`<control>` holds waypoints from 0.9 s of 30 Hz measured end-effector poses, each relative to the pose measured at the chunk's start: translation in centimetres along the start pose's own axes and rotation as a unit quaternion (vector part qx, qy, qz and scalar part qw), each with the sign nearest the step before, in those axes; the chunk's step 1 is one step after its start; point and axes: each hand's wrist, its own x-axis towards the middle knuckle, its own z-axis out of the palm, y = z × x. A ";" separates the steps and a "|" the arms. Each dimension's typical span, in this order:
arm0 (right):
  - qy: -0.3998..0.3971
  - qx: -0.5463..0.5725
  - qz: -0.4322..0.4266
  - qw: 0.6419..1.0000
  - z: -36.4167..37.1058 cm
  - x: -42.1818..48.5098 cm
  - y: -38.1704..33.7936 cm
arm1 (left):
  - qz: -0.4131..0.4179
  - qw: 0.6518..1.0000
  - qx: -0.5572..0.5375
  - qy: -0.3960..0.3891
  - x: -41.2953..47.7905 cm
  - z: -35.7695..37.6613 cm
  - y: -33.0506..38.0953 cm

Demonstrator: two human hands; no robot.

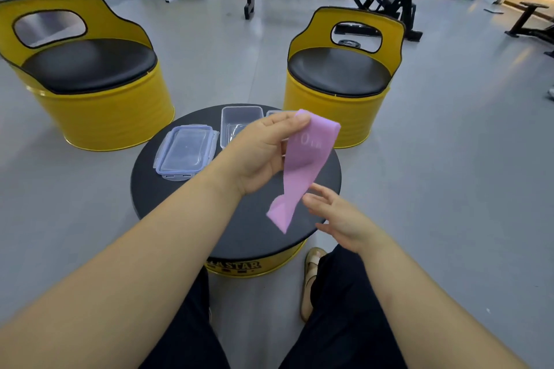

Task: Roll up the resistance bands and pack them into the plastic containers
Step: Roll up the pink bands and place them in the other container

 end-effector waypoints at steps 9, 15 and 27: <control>0.038 0.018 0.043 0.998 1.7 2.6 1.8 | -0.032 0.985 -0.134 0.103 0.0 -2.8 0.1; 0.067 0.174 0.070 0.980 0.1 2.3 2.4 | -0.090 0.922 -0.215 0.309 -0.6 -9.6 -2.7; 0.019 0.479 0.021 0.878 -1.4 2.2 0.8 | -0.130 0.862 -0.293 0.394 -2.4 -11.9 -6.1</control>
